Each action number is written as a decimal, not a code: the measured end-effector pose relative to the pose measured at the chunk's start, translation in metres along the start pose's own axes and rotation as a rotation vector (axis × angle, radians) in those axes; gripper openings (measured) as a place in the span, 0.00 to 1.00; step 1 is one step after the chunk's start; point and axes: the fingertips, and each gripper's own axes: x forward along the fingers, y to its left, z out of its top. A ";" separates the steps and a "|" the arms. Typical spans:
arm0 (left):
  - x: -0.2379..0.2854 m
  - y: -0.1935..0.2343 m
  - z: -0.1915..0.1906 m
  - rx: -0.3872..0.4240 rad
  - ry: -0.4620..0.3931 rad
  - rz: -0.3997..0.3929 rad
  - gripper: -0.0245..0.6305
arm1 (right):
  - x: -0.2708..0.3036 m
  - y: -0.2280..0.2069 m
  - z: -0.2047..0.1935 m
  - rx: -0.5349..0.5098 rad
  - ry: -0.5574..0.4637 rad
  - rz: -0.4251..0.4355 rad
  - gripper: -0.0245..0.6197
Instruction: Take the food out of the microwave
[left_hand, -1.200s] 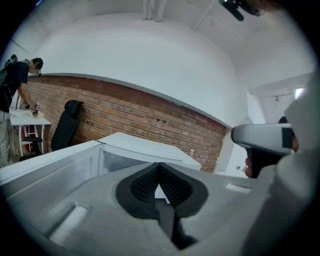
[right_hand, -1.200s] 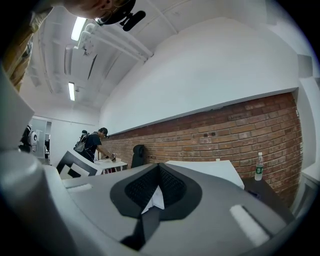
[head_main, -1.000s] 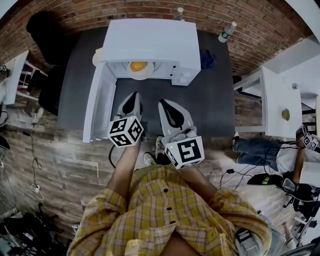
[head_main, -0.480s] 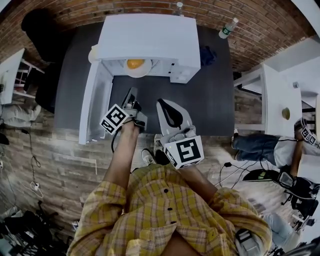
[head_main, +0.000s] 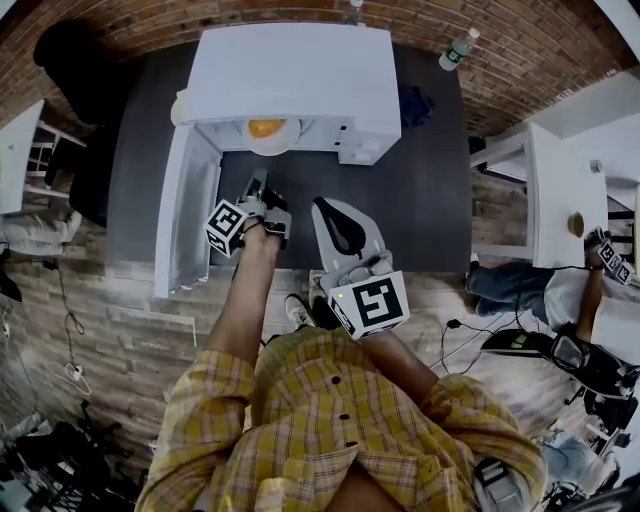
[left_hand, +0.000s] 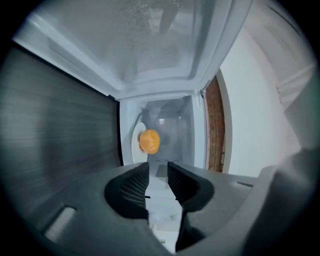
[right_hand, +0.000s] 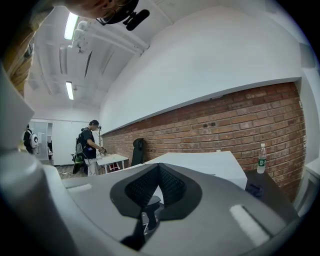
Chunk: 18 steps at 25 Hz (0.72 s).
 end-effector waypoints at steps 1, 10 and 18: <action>0.002 0.005 0.001 -0.011 -0.005 0.006 0.21 | 0.001 0.000 0.000 -0.004 0.002 0.003 0.04; 0.026 0.038 0.009 -0.076 -0.035 0.024 0.23 | 0.012 -0.002 -0.005 -0.016 0.014 0.011 0.04; 0.045 0.051 0.013 -0.098 -0.066 0.022 0.23 | 0.022 -0.004 -0.010 -0.019 0.008 0.011 0.04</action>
